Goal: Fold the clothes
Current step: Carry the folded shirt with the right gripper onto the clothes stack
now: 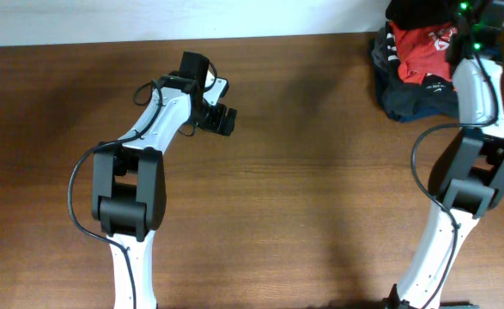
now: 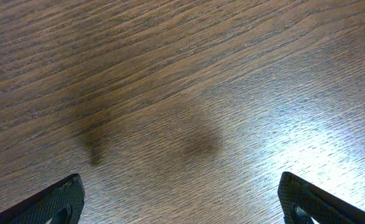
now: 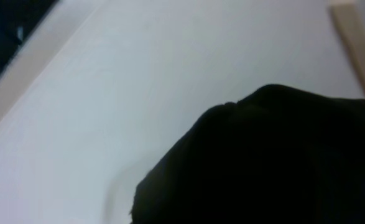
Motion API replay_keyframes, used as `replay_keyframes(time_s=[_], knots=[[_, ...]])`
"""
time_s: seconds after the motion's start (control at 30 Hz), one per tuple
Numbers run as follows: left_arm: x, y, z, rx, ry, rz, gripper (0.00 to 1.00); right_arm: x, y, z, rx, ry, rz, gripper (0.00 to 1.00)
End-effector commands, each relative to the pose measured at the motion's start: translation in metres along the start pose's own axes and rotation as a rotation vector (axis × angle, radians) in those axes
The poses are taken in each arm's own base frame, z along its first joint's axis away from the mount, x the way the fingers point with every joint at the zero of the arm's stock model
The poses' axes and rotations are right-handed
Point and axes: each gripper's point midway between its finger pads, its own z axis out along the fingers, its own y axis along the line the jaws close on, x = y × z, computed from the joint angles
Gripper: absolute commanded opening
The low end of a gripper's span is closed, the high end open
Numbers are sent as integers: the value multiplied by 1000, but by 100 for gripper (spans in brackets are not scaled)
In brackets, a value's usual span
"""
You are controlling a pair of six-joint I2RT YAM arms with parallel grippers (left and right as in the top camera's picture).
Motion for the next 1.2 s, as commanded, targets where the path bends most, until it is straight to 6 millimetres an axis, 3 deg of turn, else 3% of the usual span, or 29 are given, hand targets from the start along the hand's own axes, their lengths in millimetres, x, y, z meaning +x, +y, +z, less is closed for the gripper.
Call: replay_keyframes(time_s=[0.0,0.3,0.43,0.47,0.5,0.53,0.57,0.67,0.8,0.87,0.93,1.07,1.17], knots=[[3,3,6,-2,11,-14,99,-26,1,-21,-64,77,10,4],[-1,-6,5,49,-6,-23,99,10,-75,-78,170,405,156,4],[-1,-6,5,48,-5,-23,99,27,-90,-94,231,492,156,5],[-1,-6,5,48,-5,-23,99,31,-93,-98,242,513,154,16],[0,-6,5,48,-5,-23,99,38,-95,-103,253,544,142,42],[0,-6,5,48,-5,-23,99,42,-96,-108,260,570,128,54],[0,-6,5,49,-4,-23,99,44,-95,-112,263,586,115,57],[0,-6,5,49,-4,-23,99,31,-84,-131,258,606,49,60],[0,-6,5,49,-4,-23,99,-2,-47,-155,171,583,-204,61],[0,-6,5,49,-5,-24,99,-12,-25,-154,91,558,-415,63],[-1,-6,5,48,-5,-23,99,-17,-12,-140,53,505,-579,67],[-1,-6,5,48,-6,-23,99,-29,-7,-98,174,350,-802,74],[-1,-6,5,48,-7,-22,99,-24,4,-70,160,265,-869,80]])
